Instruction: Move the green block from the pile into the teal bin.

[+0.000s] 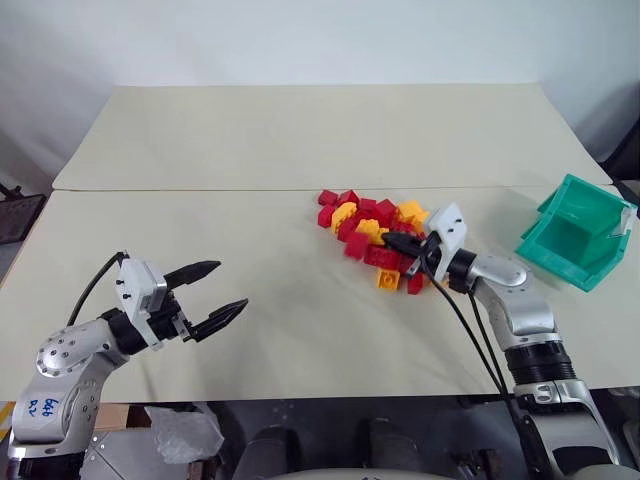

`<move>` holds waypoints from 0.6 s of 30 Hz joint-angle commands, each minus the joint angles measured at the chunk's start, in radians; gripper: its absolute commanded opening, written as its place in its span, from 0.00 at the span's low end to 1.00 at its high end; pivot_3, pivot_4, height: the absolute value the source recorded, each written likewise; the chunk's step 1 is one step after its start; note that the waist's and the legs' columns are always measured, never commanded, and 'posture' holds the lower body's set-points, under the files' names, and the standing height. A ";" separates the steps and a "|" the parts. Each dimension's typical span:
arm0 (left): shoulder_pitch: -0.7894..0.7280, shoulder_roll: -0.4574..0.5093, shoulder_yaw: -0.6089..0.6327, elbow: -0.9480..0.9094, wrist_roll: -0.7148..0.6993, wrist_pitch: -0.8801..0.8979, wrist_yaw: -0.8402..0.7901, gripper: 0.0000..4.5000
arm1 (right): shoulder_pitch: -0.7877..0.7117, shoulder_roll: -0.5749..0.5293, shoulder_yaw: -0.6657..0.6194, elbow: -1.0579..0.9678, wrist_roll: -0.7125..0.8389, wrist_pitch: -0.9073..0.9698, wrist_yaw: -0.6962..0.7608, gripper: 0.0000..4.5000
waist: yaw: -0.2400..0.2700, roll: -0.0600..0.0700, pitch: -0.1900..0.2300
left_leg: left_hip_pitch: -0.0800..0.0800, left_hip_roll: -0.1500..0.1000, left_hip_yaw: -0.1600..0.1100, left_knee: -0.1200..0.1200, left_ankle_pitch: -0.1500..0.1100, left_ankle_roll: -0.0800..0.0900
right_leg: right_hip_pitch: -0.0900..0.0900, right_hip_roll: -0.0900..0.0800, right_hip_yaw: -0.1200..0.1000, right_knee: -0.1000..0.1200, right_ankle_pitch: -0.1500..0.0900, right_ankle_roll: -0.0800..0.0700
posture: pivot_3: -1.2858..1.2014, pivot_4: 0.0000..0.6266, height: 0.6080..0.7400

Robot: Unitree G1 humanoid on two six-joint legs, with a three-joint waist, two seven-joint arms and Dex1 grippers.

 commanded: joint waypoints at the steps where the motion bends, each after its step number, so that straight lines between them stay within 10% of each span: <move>1: 0.012 0.001 0.026 -0.051 -0.016 -0.011 0.006 1.00 | 0.020 -0.024 0.009 -0.048 0.014 0.000 0.061 0.00 | 0.000 0.000 0.000 | 0.000 0.000 0.000 0.000 0.000 0.000 | 0.000 0.000 0.000 0.000 0.000 0.000 | 0.52 0.24 1.00; 18: -0.024 0.000 0.005 -0.034 -0.013 -0.004 0.005 1.00 | -0.147 -0.019 -0.113 0.351 -0.040 -0.063 -0.103 0.00 | -0.001 0.000 0.000 | 0.000 0.000 -0.001 0.001 0.000 0.000 | 0.001 0.000 -0.001 0.001 0.000 0.000 | 0.52 0.24 1.00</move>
